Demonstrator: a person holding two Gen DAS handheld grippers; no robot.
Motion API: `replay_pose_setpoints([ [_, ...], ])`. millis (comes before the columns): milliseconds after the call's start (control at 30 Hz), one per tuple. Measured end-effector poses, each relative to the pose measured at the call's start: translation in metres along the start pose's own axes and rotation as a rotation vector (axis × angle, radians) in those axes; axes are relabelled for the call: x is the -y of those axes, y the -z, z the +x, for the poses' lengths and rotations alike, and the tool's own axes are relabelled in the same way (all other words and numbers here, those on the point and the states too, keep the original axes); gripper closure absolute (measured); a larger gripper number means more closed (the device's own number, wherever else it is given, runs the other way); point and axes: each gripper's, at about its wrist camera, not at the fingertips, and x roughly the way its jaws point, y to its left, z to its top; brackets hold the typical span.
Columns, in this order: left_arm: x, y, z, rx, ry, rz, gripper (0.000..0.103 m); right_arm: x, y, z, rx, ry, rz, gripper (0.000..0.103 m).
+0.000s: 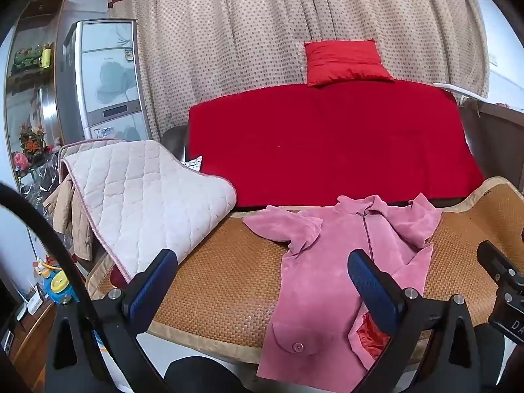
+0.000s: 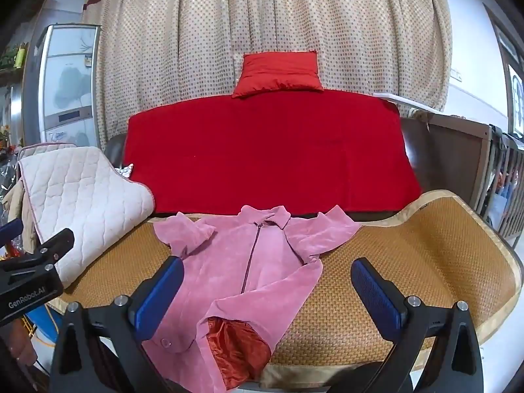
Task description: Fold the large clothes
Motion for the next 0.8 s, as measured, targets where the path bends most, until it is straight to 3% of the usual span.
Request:
replay_pose_setpoints([
  [800, 0.0018, 0.0015, -0.0006, -0.011, 0.007, 0.003, 0.0, -0.0033, 0.0027, 0.0038, -0.018, 0.001, 0.008, 0.0],
])
